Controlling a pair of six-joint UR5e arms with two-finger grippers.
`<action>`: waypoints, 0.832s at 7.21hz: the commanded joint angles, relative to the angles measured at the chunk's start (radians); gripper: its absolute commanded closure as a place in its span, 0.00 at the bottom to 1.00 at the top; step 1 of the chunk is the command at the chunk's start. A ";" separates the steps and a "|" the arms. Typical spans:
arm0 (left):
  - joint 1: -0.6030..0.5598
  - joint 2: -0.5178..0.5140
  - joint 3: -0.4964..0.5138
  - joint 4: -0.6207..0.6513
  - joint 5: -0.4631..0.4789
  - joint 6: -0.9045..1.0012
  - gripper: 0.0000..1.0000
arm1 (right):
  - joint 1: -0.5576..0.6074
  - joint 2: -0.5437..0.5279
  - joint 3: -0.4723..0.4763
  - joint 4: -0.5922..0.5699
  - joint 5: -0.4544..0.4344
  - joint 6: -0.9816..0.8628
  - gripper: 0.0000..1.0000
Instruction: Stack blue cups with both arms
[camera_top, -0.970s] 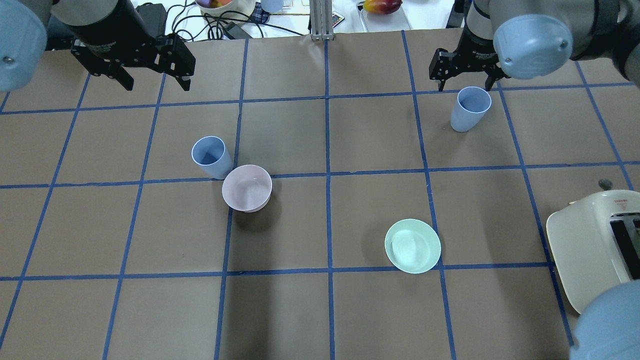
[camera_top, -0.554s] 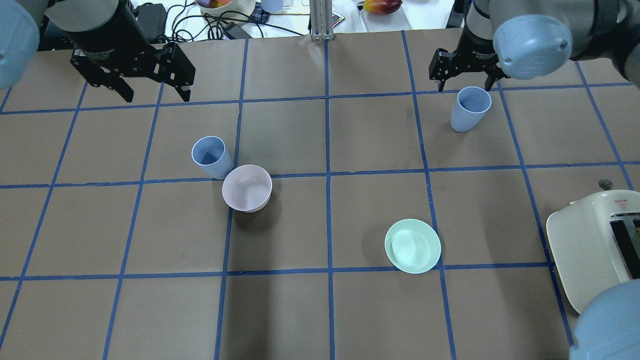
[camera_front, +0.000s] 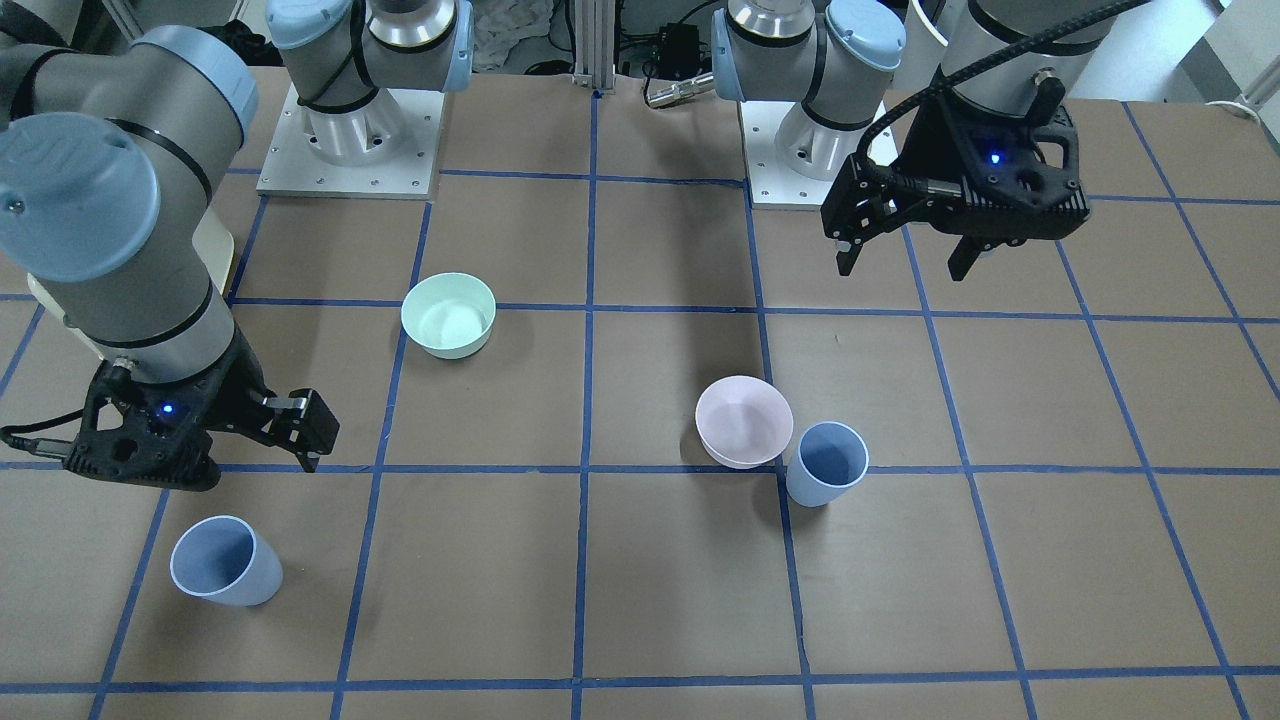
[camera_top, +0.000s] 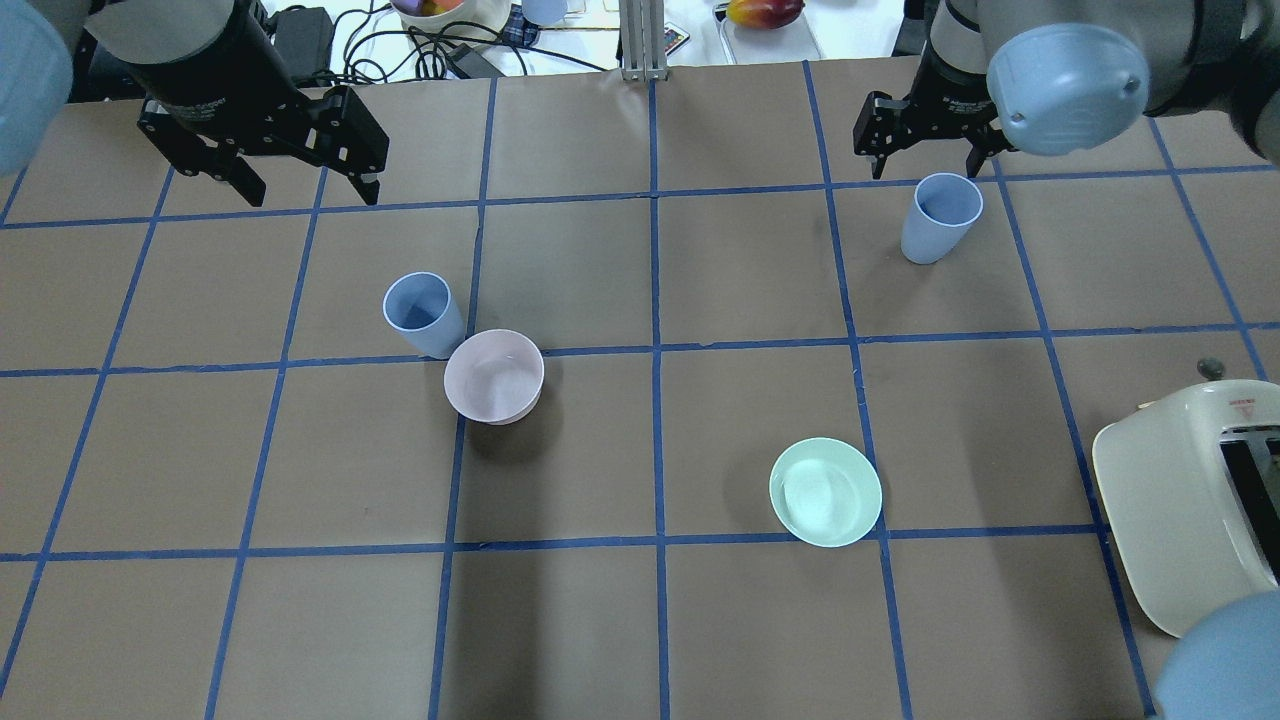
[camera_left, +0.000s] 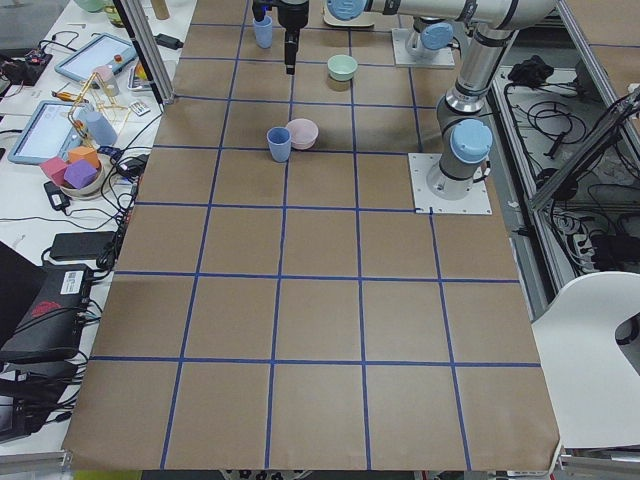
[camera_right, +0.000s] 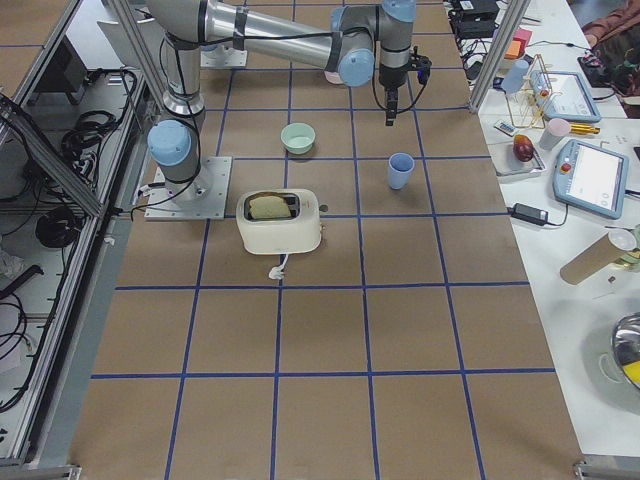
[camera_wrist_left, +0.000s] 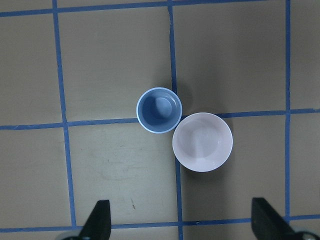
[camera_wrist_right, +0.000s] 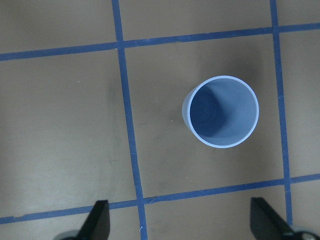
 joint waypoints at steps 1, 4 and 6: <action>0.008 -0.088 -0.002 0.026 0.004 -0.004 0.00 | 0.036 -0.100 -0.014 0.183 0.024 0.000 0.00; 0.004 -0.300 0.002 0.122 -0.003 -0.057 0.00 | 0.037 -0.239 -0.029 0.402 0.085 0.005 0.00; -0.051 -0.368 -0.056 0.202 0.000 -0.068 0.00 | 0.039 -0.242 -0.022 0.424 0.090 0.005 0.00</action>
